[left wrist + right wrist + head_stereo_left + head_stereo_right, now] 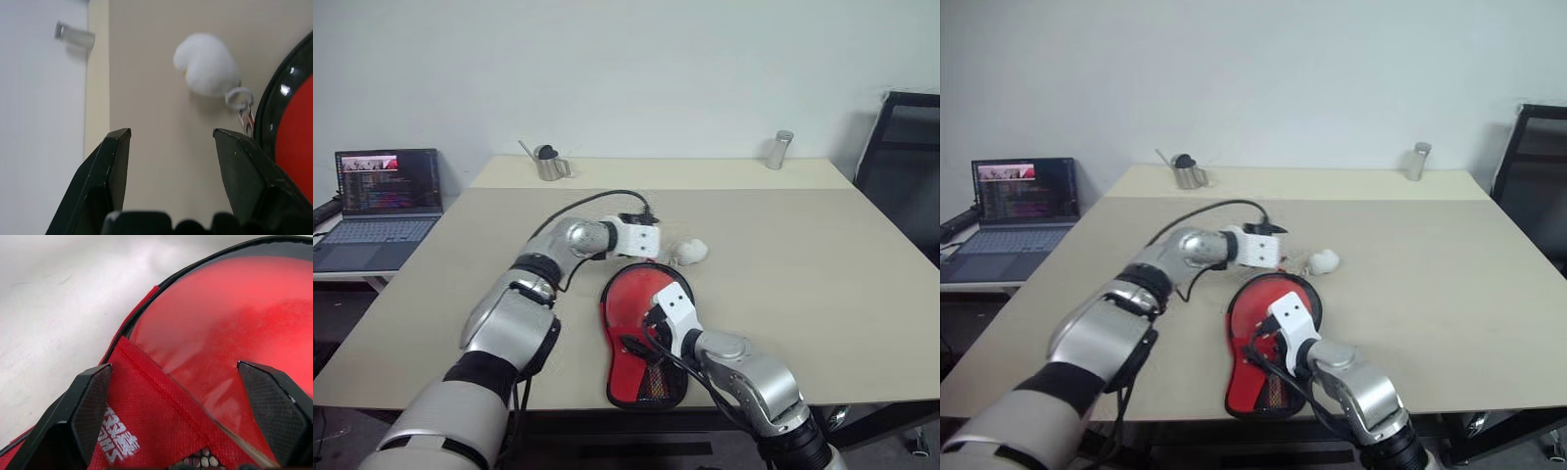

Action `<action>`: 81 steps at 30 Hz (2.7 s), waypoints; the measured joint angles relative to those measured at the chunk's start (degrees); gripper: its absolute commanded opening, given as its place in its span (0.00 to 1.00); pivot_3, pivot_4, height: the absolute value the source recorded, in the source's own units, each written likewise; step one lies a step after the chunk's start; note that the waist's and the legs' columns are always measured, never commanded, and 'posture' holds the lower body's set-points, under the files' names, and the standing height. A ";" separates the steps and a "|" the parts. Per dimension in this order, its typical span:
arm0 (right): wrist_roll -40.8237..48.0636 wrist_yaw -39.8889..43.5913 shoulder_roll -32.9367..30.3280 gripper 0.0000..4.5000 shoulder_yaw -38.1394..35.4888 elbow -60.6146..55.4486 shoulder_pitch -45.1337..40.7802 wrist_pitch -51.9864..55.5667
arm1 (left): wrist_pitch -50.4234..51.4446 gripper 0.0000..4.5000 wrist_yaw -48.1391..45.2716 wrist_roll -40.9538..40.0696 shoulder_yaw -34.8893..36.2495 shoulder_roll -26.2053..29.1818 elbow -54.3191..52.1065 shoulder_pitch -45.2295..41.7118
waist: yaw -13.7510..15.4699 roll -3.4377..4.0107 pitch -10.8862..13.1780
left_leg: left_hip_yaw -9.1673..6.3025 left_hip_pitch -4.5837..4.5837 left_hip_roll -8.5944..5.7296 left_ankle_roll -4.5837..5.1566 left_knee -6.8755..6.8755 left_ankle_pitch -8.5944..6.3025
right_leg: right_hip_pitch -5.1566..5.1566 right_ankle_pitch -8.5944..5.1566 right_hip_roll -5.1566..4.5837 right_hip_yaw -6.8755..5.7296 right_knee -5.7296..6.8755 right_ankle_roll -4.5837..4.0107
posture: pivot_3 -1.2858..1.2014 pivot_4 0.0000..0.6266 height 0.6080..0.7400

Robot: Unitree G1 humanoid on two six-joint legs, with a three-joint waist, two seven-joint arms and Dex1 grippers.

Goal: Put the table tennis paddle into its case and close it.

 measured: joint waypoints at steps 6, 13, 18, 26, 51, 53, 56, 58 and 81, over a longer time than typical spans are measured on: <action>1.11 1.11 0.19 1.00 -0.90 0.03 -0.56 0.30 | 6.07 0.65 -16.90 -18.76 14.58 1.80 -5.63 6.30 | 0.03 -0.08 -0.05 | 0.02 -0.01 0.00 0.00 0.04 0.00 | 0.01 0.01 -0.02 0.03 0.00 -0.01 | 0.52 0.24 1.00; 6.07 3.58 -0.77 1.00 -2.95 -3.76 -0.73 6.12 | 23.04 0.65 -23.99 -31.77 23.53 5.93 -20.12 19.23 | -0.36 -0.07 -0.04 | -0.08 -0.05 0.04 0.00 0.01 0.00 | -0.02 0.01 -0.03 0.16 -0.02 -0.02 | 0.52 0.24 1.00; 11.33 4.55 -0.72 1.00 -8.51 -6.22 -4.23 12.70 | 33.98 0.65 -23.13 -35.93 24.24 5.42 -38.10 30.60 | 0.16 -0.06 -0.03 | -0.12 -0.17 0.02 0.00 0.06 0.00 | -0.08 0.02 -0.08 0.17 -0.02 -0.04 | 0.52 0.24 1.00; 19.15 6.79 -5.50 1.00 -18.01 -8.62 -12.48 17.97 | 50.04 0.65 -24.00 -39.74 18.68 3.65 -62.05 44.09 | 0.44 -0.04 -0.02 | -0.15 -0.17 0.01 0.00 0.01 0.00 | -0.07 0.02 -0.11 0.16 -0.05 -0.04 | 0.52 0.24 1.00; 2.01 4.87 -7.40 1.00 -20.74 72.01 -45.20 -28.62 | 53.75 0.65 -20.07 -39.14 14.98 4.52 -69.19 48.23 | 0.20 0.07 0.06 | 0.08 -0.14 0.02 0.00 -0.18 0.00 | -0.13 0.03 -0.12 0.29 -0.16 -0.08 | 0.52 0.24 1.00; 0.77 3.90 -6.58 1.00 -21.22 77.75 -46.90 -32.90 | 53.82 0.65 -19.92 -39.14 14.98 4.62 -69.54 48.60 | 0.21 0.08 0.07 | 0.08 -0.14 0.02 0.00 -0.18 0.00 | -0.13 0.03 -0.13 0.29 -0.16 -0.08 | 0.52 0.24 1.00; -0.78 1.62 -5.64 1.00 -21.88 83.54 -48.15 -37.82 | 54.03 0.65 -19.52 -39.14 14.98 5.02 -70.49 48.99 | 0.21 0.08 0.07 | 0.08 -0.15 0.02 0.00 -0.18 0.00 | -0.13 0.03 -0.14 0.29 -0.16 -0.08 | 0.52 0.24 1.00; -1.85 -0.05 -4.97 1.00 -21.93 86.45 -48.33 -40.05 | 54.19 0.65 -19.02 -39.14 14.99 5.24 -71.08 49.11 | 0.21 0.09 0.08 | 0.08 -0.14 0.02 -0.01 -0.19 0.00 | -0.13 0.03 -0.14 0.29 -0.15 -0.08 | 0.52 0.24 1.00; -6.49 -4.15 -2.66 0.10 -24.11 90.68 -48.50 -43.77 | 52.66 0.65 -19.13 -36.97 10.09 3.19 -67.99 41.58 | -0.04 0.18 0.13 | 0.09 -0.13 0.02 -0.02 -0.20 0.01 | -0.12 0.03 -0.12 0.28 -0.13 -0.09 | 0.52 0.24 1.00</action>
